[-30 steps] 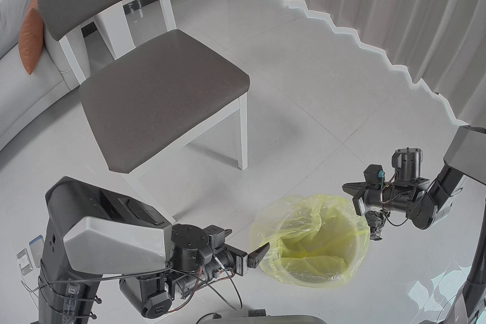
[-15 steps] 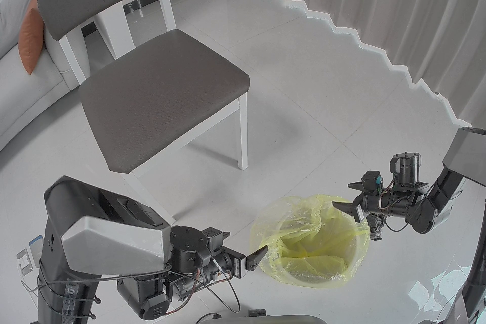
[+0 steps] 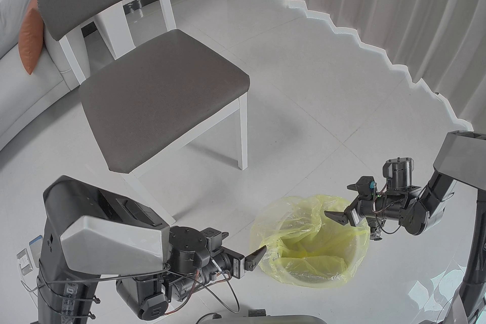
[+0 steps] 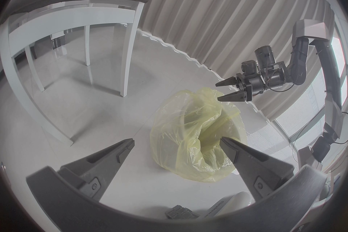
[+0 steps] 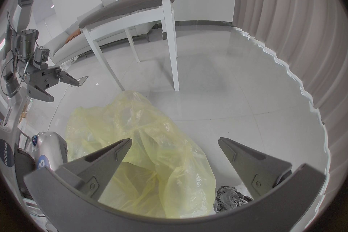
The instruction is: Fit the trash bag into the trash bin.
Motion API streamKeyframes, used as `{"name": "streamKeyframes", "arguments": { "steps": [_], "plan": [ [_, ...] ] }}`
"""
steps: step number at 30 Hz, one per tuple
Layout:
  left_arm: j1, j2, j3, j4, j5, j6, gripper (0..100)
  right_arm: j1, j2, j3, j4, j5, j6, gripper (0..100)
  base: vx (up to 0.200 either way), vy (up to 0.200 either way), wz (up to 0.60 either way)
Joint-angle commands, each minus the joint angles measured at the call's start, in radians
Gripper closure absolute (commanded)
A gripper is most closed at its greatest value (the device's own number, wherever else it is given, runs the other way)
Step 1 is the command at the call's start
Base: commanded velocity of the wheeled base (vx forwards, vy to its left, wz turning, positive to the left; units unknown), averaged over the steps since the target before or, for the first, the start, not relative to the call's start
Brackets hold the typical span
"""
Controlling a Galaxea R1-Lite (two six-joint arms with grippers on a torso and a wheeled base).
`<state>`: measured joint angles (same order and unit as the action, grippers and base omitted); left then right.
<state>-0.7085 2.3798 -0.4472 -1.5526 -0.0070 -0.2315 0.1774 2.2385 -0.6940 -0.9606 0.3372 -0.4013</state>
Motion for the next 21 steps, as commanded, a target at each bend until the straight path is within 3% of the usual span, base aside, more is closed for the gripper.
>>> {"name": "streamKeyframes", "arguments": {
  "steps": [1,2,3,21],
  "plan": [
    [0.001,-0.001,-0.001,-0.018,0.001,0.0,0,-0.001,0.029,-0.015,0.0,0.0,-0.001,0,0.0,0.0,0.0],
    [0.001,0.001,-0.002,-0.018,0.001,0.0,0,-0.001,0.033,-0.018,0.0,0.0,-0.002,0,0.0,0.0,0.0],
    [0.001,0.002,-0.002,-0.018,0.001,0.0,0,-0.003,0.041,-0.021,0.0,0.0,-0.004,100,0.0,0.0,0.0],
    [0.001,0.002,-0.002,-0.018,0.002,-0.003,0,-0.003,-0.011,-0.028,-0.004,0.0,-0.008,100,0.0,0.0,0.0]
  ]
}}
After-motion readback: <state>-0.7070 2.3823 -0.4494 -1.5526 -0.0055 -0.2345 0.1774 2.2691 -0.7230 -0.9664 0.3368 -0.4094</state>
